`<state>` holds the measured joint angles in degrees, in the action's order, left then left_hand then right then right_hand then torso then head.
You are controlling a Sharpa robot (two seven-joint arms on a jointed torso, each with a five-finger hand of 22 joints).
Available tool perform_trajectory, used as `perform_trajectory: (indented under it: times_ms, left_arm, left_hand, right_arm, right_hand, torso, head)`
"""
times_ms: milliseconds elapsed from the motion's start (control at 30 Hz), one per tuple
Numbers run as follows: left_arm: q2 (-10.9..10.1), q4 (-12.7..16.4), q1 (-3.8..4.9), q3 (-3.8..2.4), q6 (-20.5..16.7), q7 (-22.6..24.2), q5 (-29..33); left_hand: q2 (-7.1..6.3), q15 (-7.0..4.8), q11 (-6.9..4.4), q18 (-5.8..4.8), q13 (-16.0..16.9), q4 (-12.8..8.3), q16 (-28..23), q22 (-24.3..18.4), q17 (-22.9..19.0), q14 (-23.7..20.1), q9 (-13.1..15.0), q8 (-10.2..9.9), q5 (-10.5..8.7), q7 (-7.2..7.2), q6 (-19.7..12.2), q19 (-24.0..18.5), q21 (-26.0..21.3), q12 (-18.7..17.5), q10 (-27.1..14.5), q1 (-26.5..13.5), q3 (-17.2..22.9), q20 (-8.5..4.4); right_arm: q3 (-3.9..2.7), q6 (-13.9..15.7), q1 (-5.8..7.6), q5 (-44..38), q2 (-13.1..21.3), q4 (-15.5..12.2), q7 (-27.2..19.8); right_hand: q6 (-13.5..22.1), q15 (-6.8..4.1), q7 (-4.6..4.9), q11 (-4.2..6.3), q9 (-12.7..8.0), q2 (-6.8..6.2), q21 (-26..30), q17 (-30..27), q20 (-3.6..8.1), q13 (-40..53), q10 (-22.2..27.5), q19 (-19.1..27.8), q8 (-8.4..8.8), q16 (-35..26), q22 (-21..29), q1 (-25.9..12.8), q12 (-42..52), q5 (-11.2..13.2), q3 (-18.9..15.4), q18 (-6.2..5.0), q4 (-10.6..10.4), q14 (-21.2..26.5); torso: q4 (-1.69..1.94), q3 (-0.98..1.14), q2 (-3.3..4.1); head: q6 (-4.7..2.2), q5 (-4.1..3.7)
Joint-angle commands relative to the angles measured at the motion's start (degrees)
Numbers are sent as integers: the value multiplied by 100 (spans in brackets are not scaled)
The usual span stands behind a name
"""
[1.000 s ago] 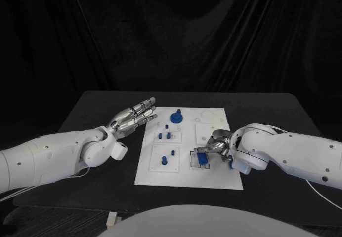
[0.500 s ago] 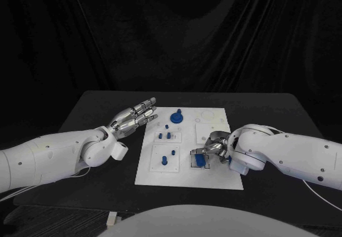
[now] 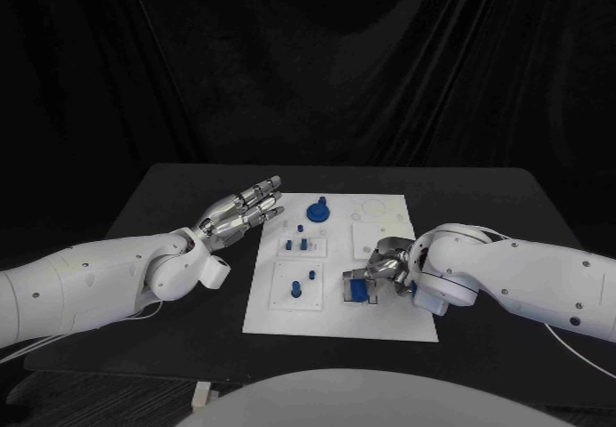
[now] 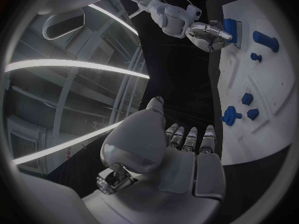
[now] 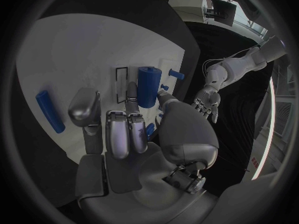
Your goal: Assemble the parts on the task board
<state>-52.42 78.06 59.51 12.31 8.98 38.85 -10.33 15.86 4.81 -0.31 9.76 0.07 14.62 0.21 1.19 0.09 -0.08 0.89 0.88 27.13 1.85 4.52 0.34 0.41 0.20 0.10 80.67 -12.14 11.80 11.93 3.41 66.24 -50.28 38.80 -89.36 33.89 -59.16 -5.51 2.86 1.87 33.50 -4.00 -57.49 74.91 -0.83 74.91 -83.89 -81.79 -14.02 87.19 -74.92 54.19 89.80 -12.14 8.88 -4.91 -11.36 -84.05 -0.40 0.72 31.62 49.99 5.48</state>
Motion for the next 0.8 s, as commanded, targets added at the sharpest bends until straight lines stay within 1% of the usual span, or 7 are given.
perform_trajectory:
  times_ms: [33, 233, 267, 500, 533, 633, 800]
  left_arm:
    - [10, 7, -10, -5, 78, 94, 33]
    - [13, 5, -11, -5, 86, 90, 33]
    - [13, 5, -12, -5, 87, 89, 33]
    - [16, 6, -13, -5, 97, 77, 33]
    - [16, 6, -13, -5, 99, 73, 33]
    - [16, 7, -14, -5, 106, 65, 33]
    - [16, 7, -16, -5, 113, 58, 33]
  left_hand:
    - [-1, 15, 44, 49, -7, -24, -21, 8, -9, 8, 6, 17, 21, 26, 32, 10, 1, -20, -10, 48, 11, 31]
    - [-1, 15, 44, 49, -7, -24, -21, 8, -9, 8, 6, 17, 21, 26, 32, 10, 1, -20, -10, 48, 11, 31]
    - [-1, 15, 44, 49, -7, -24, -21, 8, -9, 8, 6, 17, 21, 26, 32, 10, 1, -20, -10, 48, 11, 31]
    - [1, 20, 44, 49, -7, -23, -21, 7, -9, 8, 6, 17, 21, 27, 32, 10, 0, -20, -10, 47, 11, 34]
    - [1, 20, 44, 49, -7, -23, -21, 7, -9, 8, 6, 17, 21, 27, 32, 10, 0, -20, -10, 47, 11, 34]
    - [1, 20, 44, 49, -7, -23, -21, 7, -9, 8, 6, 17, 21, 27, 32, 10, 0, -20, -10, 47, 11, 34]
    - [1, 20, 44, 49, -7, -23, -21, 7, -9, 8, 6, 17, 21, 27, 32, 10, 0, -20, -10, 47, 11, 34]
  right_arm:
    - [-2, -79, -20, -1, -15, -10, 74]
    - [-2, -71, -20, -1, -14, -7, 74]
    - [-2, -68, -20, -1, -14, -7, 73]
    - [-2, -44, -21, -2, -14, -5, 68]
    - [-2, -33, -21, -2, -10, -7, 65]
    - [-2, 14, -21, -2, 7, -19, 52]
    - [-3, 109, -21, -2, 55, -52, 32]
  right_hand:
    - [36, 43, 2, -35, -9, -6, 53, 1030, -38, 1509, -611, -11, 23, -37, -684, -70, 20, 60, -47, -118, -3, -497]
    - [49, 47, 6, -39, -22, -2, 101, 998, -41, 1509, -611, -5, 25, -57, -674, -110, 20, 298, -177, -124, -60, -490]
    - [51, 48, 8, -41, -26, -8, 111, 997, -42, 1509, -611, -6, 23, -57, -672, -127, 20, 415, -231, -125, -85, -490]
    - [72, 52, 14, -45, -39, -25, 145, 981, -46, 1509, -611, -6, 27, -66, -667, -142, 20, 634, -357, -128, -145, -486]
    - [81, 54, 17, -48, -43, -31, 154, 982, -47, 1509, -611, -7, 27, -65, -667, -177, 20, 737, -414, -129, -201, -487]
    - [85, 56, 19, -50, -48, -66, 172, 983, -49, 1509, -611, -10, 21, -62, -666, -255, 20, 874, -531, -131, -337, -487]
    - [83, 54, 16, -49, -52, -64, 186, 983, -48, 1509, -611, -15, 10, -60, -666, -319, 20, 766, -698, -132, -463, -488]
  torso:
    - [0, -1, 1]
    - [1, 1, 1]
    - [2, 1, 1]
    - [0, 0, 2]
    - [0, 0, 2]
    - [1, 0, 2]
    - [-1, 1, 3]
  head:
    - [1, 2]
    - [1, 5]
    - [1, 7]
    - [1, 9]
    - [1, 12]
    - [1, 14]
    - [1, 15]
